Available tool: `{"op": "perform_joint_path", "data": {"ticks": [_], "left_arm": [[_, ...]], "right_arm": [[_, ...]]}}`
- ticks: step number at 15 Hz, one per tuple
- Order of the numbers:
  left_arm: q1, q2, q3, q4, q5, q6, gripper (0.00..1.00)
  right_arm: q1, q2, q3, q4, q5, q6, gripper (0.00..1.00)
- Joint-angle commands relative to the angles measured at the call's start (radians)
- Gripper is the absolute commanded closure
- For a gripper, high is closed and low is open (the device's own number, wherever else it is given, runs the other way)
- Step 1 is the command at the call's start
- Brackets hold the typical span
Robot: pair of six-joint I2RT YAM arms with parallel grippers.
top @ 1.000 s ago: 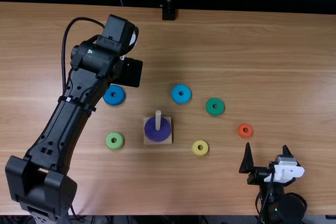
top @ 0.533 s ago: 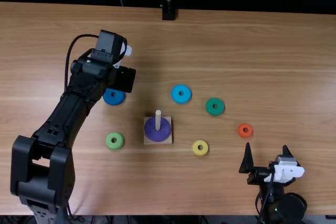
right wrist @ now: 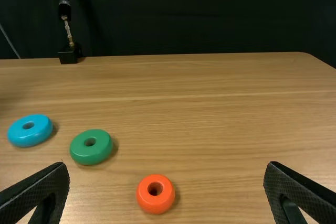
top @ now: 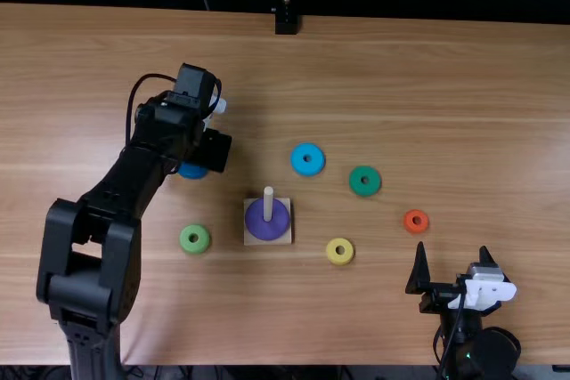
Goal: Build the Hanoi tower: stack the rings onto the peg from bottom to top in this color order: purple, dark blue, light blue, dark green, light green, yellow, orange.
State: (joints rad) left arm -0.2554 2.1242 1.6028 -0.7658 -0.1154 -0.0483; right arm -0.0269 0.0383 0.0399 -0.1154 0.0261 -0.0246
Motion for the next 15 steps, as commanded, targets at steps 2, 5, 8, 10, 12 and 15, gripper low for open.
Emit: {"op": "perform_joint_path", "data": {"ticks": [2, 5, 8, 10, 12, 15], "left_arm": [[-0.002, 0.031, -0.006, -0.020, 0.010, 0.010, 0.00], [-0.001, 0.034, -0.007, -0.042, 0.012, 0.011, 0.00], [-0.001, 0.048, -0.007, -0.042, 0.012, 0.011, 0.00], [-0.001, 0.054, -0.004, -0.042, 0.012, 0.011, 0.00], [-0.001, 0.056, -0.003, -0.042, 0.012, 0.011, 0.00], [-0.001, 0.056, -0.004, -0.044, 0.010, 0.010, 0.00]], "right_arm": [[-0.005, -0.015, -0.021, -0.016, 0.000, 0.001, 0.00], [-0.005, -0.015, -0.021, -0.016, 0.000, 0.001, 0.00], [-0.005, -0.015, -0.021, -0.016, 0.000, 0.001, 0.00], [-0.005, -0.015, -0.021, -0.016, 0.000, 0.001, 0.00], [-0.005, -0.015, -0.021, -0.016, 0.000, 0.001, 0.00], [-0.005, -0.015, -0.021, -0.016, 0.000, 0.001, 0.00]]}}
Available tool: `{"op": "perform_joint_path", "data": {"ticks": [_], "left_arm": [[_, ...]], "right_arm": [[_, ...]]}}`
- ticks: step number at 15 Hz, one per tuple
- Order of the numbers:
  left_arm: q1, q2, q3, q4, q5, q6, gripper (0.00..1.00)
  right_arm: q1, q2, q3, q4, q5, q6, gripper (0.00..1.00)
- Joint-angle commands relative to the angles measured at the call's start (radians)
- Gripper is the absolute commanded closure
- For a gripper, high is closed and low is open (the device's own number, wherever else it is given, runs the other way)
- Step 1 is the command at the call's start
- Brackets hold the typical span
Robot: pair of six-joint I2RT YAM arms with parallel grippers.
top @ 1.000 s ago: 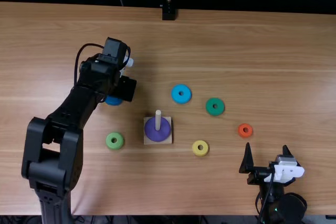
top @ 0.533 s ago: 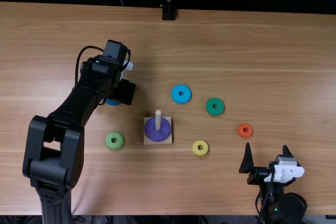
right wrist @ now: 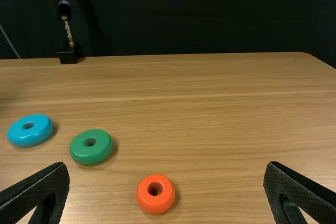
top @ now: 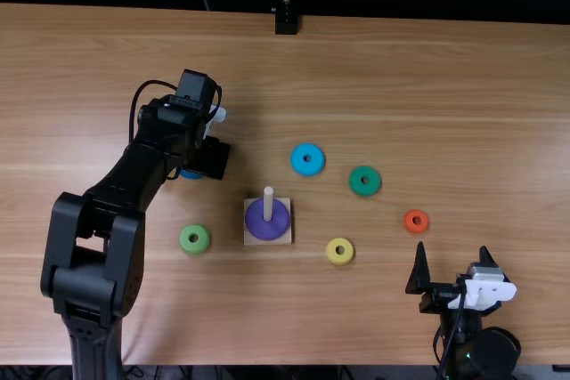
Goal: Build the Hanoi tower: stack the rings onto the peg from bottom to top in this color order: purple, dark blue, light blue, dark green, light green, yellow, orange.
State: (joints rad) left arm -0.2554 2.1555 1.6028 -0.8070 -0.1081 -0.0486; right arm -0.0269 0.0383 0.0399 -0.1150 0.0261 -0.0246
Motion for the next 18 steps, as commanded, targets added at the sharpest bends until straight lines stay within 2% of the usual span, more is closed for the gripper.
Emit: {"op": "perform_joint_path", "data": {"ticks": [1, 2, 3, 8, 10, 12, 15, 18], "left_arm": [[-0.001, 0.024, -0.006, -0.003, 0.001, 0.010, 0.18], [-0.002, 0.023, -0.007, -0.003, 0.001, 0.010, 0.66], [-0.002, 0.024, -0.007, -0.003, -0.006, 0.010, 1.00], [-0.007, 0.009, 0.006, -0.084, -0.012, 0.006, 1.00], [-0.007, -0.019, 0.071, -0.119, -0.013, 0.003, 1.00], [-0.008, -0.054, 0.152, -0.248, -0.012, -0.007, 1.00], [-0.018, -0.117, 0.236, -0.377, -0.010, -0.064, 1.00], [-0.064, -0.223, 0.246, -0.424, -0.013, -0.124, 1.00]], "right_arm": [[-0.005, -0.015, -0.021, -0.017, 0.000, 0.001, 0.00], [-0.005, -0.015, -0.021, -0.017, 0.000, 0.001, 0.00], [-0.005, -0.015, -0.021, -0.017, 0.000, 0.001, 0.00], [-0.005, -0.015, -0.021, -0.017, 0.000, 0.001, 0.00], [-0.005, -0.015, -0.021, -0.017, 0.000, 0.001, 0.00], [-0.005, -0.015, -0.021, -0.017, 0.000, 0.001, 0.00], [-0.005, -0.015, -0.021, -0.017, 0.000, 0.001, 0.00], [-0.005, -0.015, -0.021, -0.017, 0.000, 0.001, 0.00]]}}
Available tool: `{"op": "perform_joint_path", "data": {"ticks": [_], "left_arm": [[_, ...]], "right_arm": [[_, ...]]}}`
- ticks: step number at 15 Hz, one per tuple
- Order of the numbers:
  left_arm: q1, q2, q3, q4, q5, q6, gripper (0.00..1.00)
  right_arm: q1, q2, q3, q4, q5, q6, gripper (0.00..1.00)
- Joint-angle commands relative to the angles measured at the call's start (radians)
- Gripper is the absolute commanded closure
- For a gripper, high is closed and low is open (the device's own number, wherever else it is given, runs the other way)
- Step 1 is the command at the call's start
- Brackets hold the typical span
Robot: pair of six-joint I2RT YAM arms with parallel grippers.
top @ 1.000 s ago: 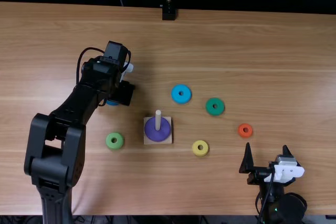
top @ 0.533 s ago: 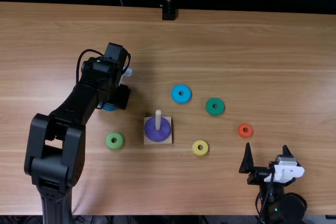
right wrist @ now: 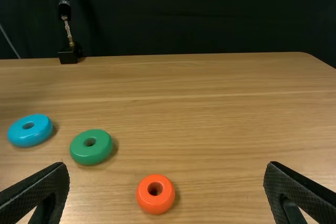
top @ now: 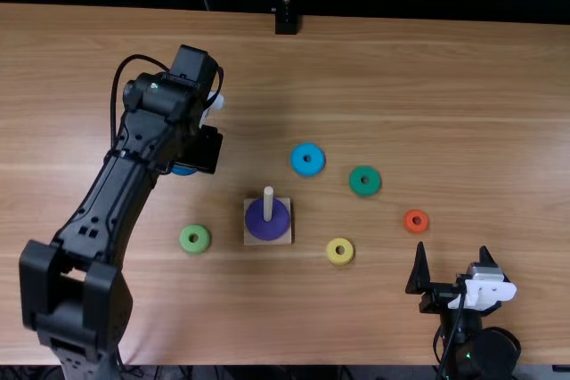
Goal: Build the Hanoi tower: stack the rings onto the peg from bottom to top in this color order: purple, dark blue, light blue, dark green, light green, yellow, orange.
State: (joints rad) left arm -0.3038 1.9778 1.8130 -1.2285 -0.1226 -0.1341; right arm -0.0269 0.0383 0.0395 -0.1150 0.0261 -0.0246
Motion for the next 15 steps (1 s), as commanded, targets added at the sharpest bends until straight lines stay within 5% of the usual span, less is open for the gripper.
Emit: {"op": "perform_joint_path", "data": {"ticks": [1, 10, 13, 15], "left_arm": [[-0.029, -0.082, 0.035, -0.021, 0.001, -0.072, 1.00], [-0.213, -0.174, 0.135, -0.196, 0.001, -0.216, 1.00], [-0.273, -0.168, 0.204, -0.211, 0.001, -0.232, 1.00], [-0.304, -0.158, 0.247, -0.226, -0.001, -0.298, 1.00]], "right_arm": [[-0.005, -0.015, -0.021, -0.017, 0.000, 0.001, 0.00], [-0.005, -0.015, -0.021, -0.017, 0.000, 0.001, 0.00], [-0.005, -0.015, -0.021, -0.017, 0.000, 0.001, 0.00], [-0.005, -0.015, -0.021, -0.017, 0.000, 0.001, 0.00]]}}
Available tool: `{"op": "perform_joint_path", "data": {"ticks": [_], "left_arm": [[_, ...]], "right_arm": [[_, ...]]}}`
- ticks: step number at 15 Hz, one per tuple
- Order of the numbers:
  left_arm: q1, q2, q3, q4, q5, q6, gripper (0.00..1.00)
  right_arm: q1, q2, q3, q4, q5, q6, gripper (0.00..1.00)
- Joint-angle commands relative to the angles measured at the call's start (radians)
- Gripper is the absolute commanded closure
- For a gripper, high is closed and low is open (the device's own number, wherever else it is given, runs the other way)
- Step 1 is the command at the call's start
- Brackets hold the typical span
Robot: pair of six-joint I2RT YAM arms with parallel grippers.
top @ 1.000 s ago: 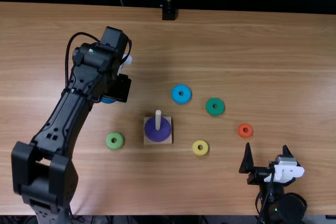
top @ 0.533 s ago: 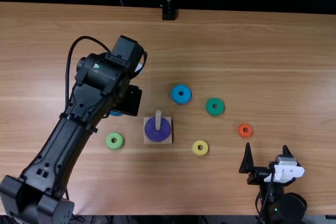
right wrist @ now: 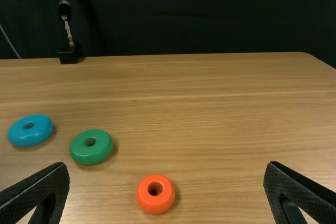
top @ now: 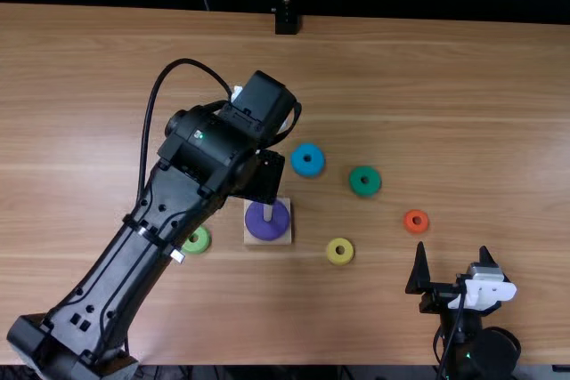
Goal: Build the Hanoi tower: stack the rings onto the peg from bottom to top in this color order: purple, dark blue, light blue, dark green, light green, yellow, orange.
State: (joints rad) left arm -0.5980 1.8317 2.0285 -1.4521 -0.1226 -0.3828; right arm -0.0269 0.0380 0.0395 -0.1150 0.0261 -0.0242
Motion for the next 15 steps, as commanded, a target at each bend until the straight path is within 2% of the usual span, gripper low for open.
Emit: {"op": "perform_joint_path", "data": {"ticks": [1, 5, 15], "left_arm": [[-0.020, -0.005, 0.033, -0.002, -0.001, -0.064, 1.00], [-0.068, 0.037, 0.044, 0.000, 0.001, -0.070, 1.00], [-0.091, 0.101, 0.056, 0.002, 0.001, -0.068, 1.00]], "right_arm": [[-0.005, -0.015, -0.021, -0.017, 0.000, 0.000, 0.00], [-0.005, -0.015, -0.021, -0.017, 0.000, 0.000, 0.00], [-0.005, -0.015, -0.021, -0.017, 0.000, 0.000, 0.00]]}}
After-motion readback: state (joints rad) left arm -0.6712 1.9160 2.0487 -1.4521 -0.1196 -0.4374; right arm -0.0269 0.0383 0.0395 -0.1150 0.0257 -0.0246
